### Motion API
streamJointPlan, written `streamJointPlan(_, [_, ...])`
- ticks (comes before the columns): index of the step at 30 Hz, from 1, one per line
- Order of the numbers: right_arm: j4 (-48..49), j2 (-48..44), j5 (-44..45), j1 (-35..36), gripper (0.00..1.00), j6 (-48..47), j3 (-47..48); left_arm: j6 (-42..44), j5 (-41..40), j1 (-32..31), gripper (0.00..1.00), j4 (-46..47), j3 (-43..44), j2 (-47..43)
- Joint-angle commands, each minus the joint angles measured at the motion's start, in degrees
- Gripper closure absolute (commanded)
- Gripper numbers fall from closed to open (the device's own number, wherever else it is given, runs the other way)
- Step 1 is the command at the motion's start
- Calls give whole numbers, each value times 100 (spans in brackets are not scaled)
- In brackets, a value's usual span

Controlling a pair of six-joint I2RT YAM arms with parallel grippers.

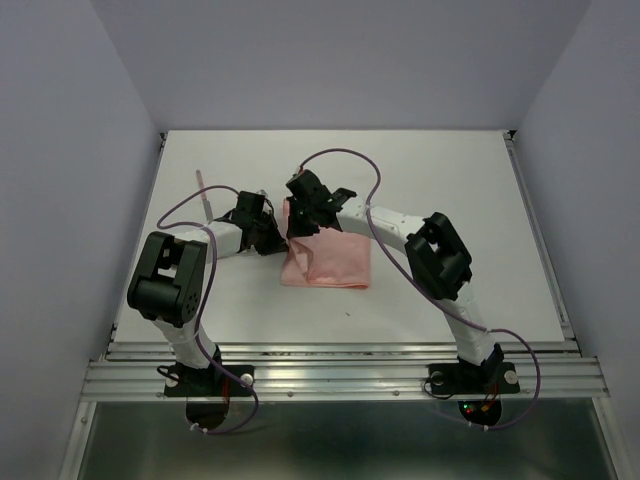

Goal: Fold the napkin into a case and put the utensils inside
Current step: Fold the rectangle-folded napkin at the center of the board.

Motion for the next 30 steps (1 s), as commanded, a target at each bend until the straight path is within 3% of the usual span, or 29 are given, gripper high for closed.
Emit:
streamJointPlan(1, [282,79,-134,61,99,37,320,47,-162,-17,100,-331,-163,136])
streamJointPlan(16, [317,334,-116,61,99,116,443,47,-250,-17,100,-392,-207,-4])
streamJointPlan(19, [317,369,-160,61,88,116,469,29,-364,-17,100,-453,-225,-127])
streamJointPlan(24, [308,230,-152,61,61,11,505,47,-715,-8,100,-682,-164,-373])
streamJointPlan(28, [325,-271,164,61,56,19,242,20,-962,10,100,-866,-155,-575])
streamJointPlan(30, [474,-700,717,8,45,2,-170,47,-1023,36,100,-980,-94,-681])
